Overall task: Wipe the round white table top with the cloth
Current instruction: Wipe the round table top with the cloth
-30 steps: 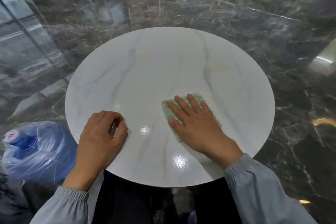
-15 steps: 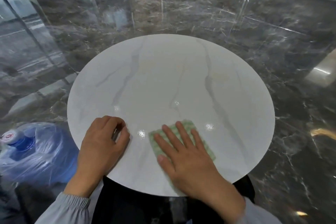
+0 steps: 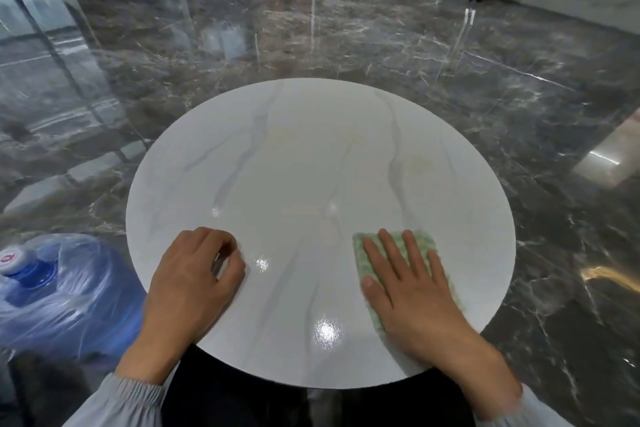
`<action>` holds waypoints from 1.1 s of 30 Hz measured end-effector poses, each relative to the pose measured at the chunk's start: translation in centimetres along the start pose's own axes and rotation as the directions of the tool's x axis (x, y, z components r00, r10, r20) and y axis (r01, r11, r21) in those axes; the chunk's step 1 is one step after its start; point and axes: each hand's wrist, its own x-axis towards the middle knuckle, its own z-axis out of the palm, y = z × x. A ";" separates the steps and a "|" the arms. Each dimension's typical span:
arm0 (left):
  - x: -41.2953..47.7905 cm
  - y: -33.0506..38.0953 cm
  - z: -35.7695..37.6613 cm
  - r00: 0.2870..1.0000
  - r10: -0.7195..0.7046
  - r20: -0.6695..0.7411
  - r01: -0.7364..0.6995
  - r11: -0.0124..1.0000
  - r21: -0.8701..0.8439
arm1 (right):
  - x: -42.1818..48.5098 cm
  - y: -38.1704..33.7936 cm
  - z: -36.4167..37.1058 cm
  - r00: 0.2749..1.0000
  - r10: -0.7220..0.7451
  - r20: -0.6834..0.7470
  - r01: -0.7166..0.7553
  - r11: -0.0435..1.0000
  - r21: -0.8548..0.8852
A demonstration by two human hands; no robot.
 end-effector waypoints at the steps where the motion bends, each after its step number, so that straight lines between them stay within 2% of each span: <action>1: 0.0 0.0 0.0 1.000 0.000 0.000 0.000 1.000 0.002 | -0.6 -1.4 0.6 0.998 -0.047 -0.033 0.047 0.999 -0.021; 4: 0.0 0.0 -0.2 1.000 0.010 -0.004 -0.010 1.000 0.002 | -0.3 -5.5 1.2 0.973 -0.174 -0.151 0.169 0.984 -0.047; 7: 0.0 0.2 -0.5 1.000 0.025 -0.008 -0.025 1.000 -0.005 | 3.6 -7.6 0.6 0.958 -0.284 -0.032 0.285 0.958 0.037; 9: 0.1 0.2 -0.5 1.000 0.021 -0.006 -0.021 1.000 -0.016 | 7.0 -8.1 -0.6 0.954 -0.297 -0.036 0.298 0.953 0.050; 15: -0.1 0.2 -0.5 1.000 -0.023 0.008 0.023 0.999 -0.037 | 12.7 -4.3 -3.9 0.990 -0.141 0.018 0.139 0.985 0.099; 19: -0.1 0.0 -0.4 1.000 -0.017 0.012 0.017 0.999 -0.029 | 9.7 -0.5 -3.5 0.999 -0.038 -0.011 0.039 0.997 0.070; 22: -0.1 -0.2 -0.2 1.000 -0.002 0.020 0.002 1.000 -0.008 | 4.8 0.3 -2.1 1.000 -0.019 -0.013 0.020 0.999 0.040; 26: 0.0 -0.1 -0.1 1.000 -0.001 0.015 0.001 1.000 0.001 | -0.4 -3.2 1.1 0.981 -0.176 -0.083 0.172 0.983 -0.057; 28: 0.1 -0.1 -0.1 1.000 0.003 0.008 -0.003 1.000 -0.001 | -0.8 -5.7 1.5 0.975 -0.218 -0.046 0.214 0.974 -0.072; 29: 0.1 -0.2 -0.2 1.000 0.008 0.004 -0.008 1.000 0.000 | 0.0 -6.8 1.0 0.962 -0.272 -0.003 0.271 0.961 -0.052; 30: 0.1 -0.1 -0.2 1.000 0.013 0.001 -0.013 1.000 0.000 | 1.2 -7.6 0.9 0.939 -0.344 -0.029 0.343 0.939 -0.022; 33: 0.1 0.1 -0.5 1.000 -0.003 0.005 0.003 1.000 -0.010 | 6.5 -9.3 -0.4 0.926 -0.378 0.003 0.377 0.926 0.033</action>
